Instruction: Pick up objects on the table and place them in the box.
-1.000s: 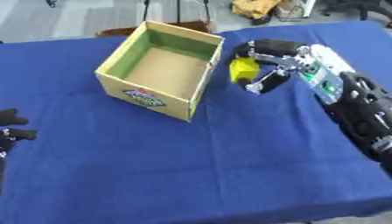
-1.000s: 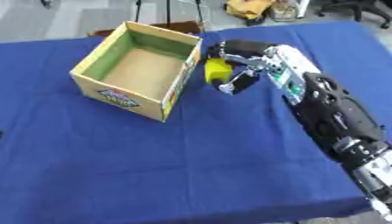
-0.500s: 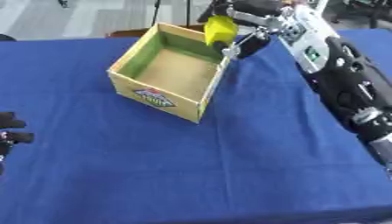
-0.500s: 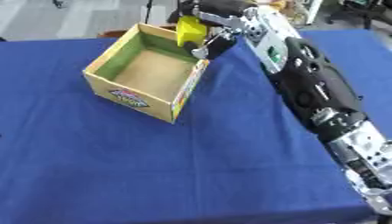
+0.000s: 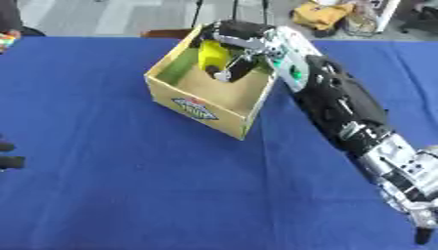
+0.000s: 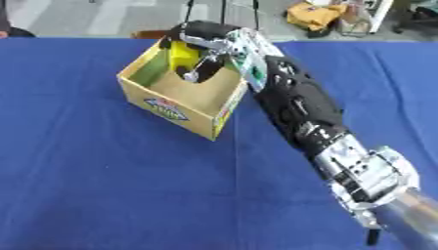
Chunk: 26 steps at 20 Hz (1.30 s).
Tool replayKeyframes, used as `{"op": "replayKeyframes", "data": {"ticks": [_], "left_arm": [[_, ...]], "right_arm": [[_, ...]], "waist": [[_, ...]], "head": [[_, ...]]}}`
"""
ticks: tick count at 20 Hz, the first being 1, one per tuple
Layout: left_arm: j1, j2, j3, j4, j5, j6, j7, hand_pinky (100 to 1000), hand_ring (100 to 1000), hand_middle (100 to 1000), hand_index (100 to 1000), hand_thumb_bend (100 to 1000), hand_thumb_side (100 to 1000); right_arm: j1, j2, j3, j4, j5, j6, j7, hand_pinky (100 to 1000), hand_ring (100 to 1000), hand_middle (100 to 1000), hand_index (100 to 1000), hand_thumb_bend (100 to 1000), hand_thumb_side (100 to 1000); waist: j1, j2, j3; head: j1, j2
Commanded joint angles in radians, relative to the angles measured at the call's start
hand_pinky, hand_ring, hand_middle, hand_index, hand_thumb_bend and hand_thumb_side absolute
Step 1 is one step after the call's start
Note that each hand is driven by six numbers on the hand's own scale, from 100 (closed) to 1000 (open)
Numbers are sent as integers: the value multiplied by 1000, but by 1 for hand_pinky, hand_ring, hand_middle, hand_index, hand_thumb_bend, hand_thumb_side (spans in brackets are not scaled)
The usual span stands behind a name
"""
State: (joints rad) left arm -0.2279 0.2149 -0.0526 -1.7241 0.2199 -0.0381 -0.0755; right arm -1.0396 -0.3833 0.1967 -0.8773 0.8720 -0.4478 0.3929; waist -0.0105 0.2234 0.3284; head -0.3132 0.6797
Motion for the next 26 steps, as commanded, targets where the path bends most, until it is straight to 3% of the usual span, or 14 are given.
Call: {"op": "replayKeyframes", "data": {"ticks": [1,4,7,8,9,10,11,12,15,16,19,22,26], "left_arm": [[-13,7,-1,-20,4,-2,-4,729,516,586,740,635,927],[-15,6,-1,-21,5,-3,-5,729,516,586,740,636,925],[-14,6,-1,-21,5,-2,-5,729,516,586,740,636,926],[-14,6,-1,-21,5,-2,-5,729,516,586,740,636,925],[-13,6,-1,-21,5,-2,-5,729,516,586,740,636,925],[-13,6,-1,-21,4,-2,-5,729,516,586,740,637,924],[-13,6,0,-21,4,-2,-4,729,516,586,740,637,924],[-13,6,0,-21,4,-2,-4,729,516,586,740,638,924],[-13,6,0,-20,4,-2,-4,729,516,586,739,640,923],[-12,7,1,-20,4,-2,-3,729,516,586,739,640,922],[-9,8,5,-19,3,-3,1,728,516,586,739,641,921],[-3,8,8,-17,2,-3,4,729,516,585,739,643,920],[5,10,13,-15,0,-3,8,728,516,585,739,645,919]], "right_arm": [[-31,-1,-28,42,62,4,-12,500,408,765,886,100,100],[-33,-2,-42,77,115,9,-36,579,482,806,893,100,100],[-31,-5,-43,87,170,-6,-70,758,732,877,930,100,325],[-30,-6,-42,87,188,-12,-79,879,865,926,954,258,466],[-29,-7,-42,85,206,-17,-87,891,875,930,955,277,477],[-29,-7,-42,82,224,-23,-95,949,930,959,965,456,577],[-28,-6,-44,79,241,-30,-104,960,941,962,966,493,591],[-27,-5,-47,74,257,-36,-114,989,962,970,971,596,630],[-24,-8,-53,55,278,-48,-155,982,949,964,971,574,635],[-23,-11,-55,41,272,-49,-174,952,916,942,966,525,617],[-12,-31,-50,-24,210,-48,-231,884,857,913,954,454,575],[8,-66,-42,-115,67,-34,-266,837,783,868,932,371,536],[47,-128,-26,-262,-191,15,-256,824,754,839,918,317,522]], "waist": [[10,-12,2],[12,-10,3],[14,-11,1],[15,-11,0],[15,-12,-1],[15,-12,-2],[15,-13,-4],[15,-14,-6],[14,-17,-12],[14,-19,-16],[14,-25,-35],[13,-32,-61],[14,-41,-96]], "head": [[-14,-13],[-20,-16],[-22,-20],[-22,-20],[-22,-21],[-22,-21],[-22,-21],[-21,-22],[-18,-22],[-16,-22],[-2,-16],[19,-8],[41,2]]}}
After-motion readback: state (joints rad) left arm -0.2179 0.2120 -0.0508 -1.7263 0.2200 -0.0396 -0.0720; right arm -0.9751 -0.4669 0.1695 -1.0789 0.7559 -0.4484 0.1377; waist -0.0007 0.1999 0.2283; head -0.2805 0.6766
